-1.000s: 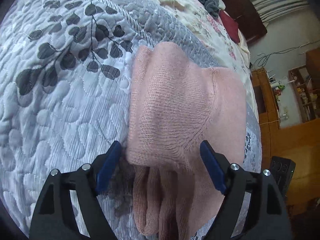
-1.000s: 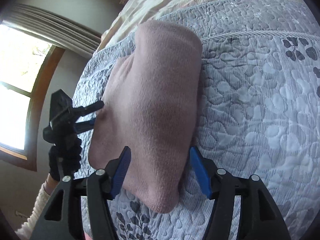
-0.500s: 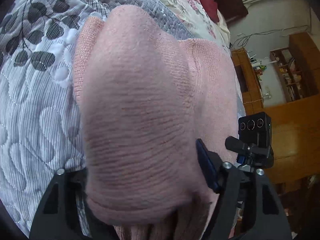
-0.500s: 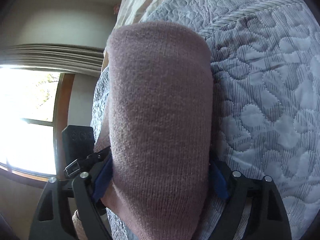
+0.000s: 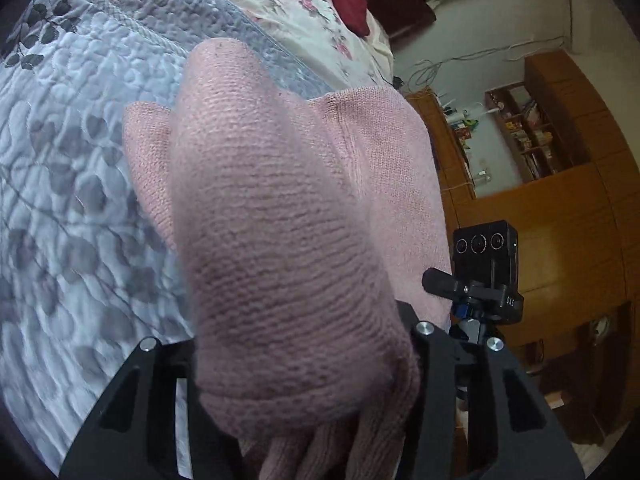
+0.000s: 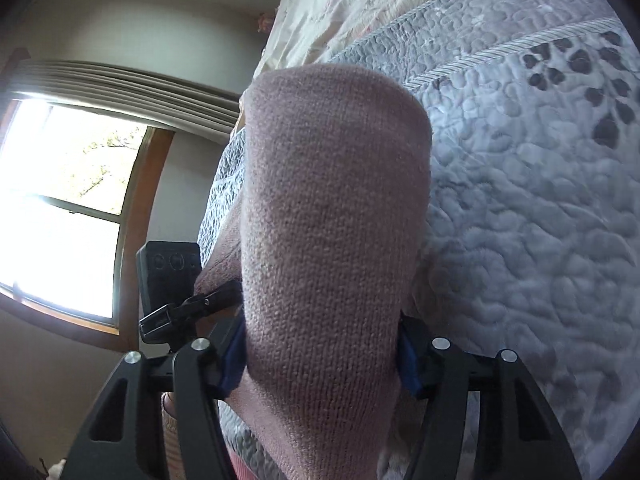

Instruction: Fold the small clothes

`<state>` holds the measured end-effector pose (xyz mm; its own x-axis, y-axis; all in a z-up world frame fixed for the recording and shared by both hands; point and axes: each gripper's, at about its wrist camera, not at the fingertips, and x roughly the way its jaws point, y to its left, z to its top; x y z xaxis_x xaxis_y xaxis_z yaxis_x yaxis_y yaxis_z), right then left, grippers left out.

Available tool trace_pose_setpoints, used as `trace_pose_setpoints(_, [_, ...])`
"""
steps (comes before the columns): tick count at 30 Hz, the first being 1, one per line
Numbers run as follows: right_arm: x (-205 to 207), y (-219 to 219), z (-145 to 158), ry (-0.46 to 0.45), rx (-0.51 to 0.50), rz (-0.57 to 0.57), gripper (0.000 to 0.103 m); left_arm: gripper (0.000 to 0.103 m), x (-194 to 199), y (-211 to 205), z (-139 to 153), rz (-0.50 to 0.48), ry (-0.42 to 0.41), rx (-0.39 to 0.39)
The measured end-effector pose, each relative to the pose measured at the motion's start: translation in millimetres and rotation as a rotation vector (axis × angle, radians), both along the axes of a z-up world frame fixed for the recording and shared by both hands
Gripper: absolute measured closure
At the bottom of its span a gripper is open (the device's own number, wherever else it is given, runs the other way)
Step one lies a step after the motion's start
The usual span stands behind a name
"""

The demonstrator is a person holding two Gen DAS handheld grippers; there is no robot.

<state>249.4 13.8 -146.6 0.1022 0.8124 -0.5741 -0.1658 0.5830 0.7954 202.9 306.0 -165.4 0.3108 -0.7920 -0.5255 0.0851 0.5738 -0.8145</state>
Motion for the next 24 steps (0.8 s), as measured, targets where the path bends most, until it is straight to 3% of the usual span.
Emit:
trace_pose_setpoints(5, [-49.6, -51.7, 4.8, 0.024, -0.026, -0.017, 0.042, 0.056, -42.6, -60.3, 8.3, -0.078, -0.025, 0.033])
trace_pose_setpoints(10, [-83.8, -79.8, -14.4, 0.059, -0.052, -0.055, 0.041, 0.056, -72.6, -93.5, -17.4, -0.084, 0.038, 0.009])
trace_pose_setpoints(14, [-98.0, -87.4, -42.4, 0.078, -0.066, -0.097, 0.036, 0.049, -85.4, -99.5, -48.4, -0.065, 0.070, 0.067])
trace_pose_setpoints(18, [-103.9, -82.5, -49.7, 0.073, -0.048, -0.142, 0.029, 0.041, -89.6, -85.6, -67.9, -0.016, 0.118, 0.017])
trace_pose_setpoints(24, [-131.9, -87.9, -26.6, 0.021, -0.140, -0.170, 0.025, 0.036, -109.1, -84.2, -36.4, -0.013, 0.082, 0.205])
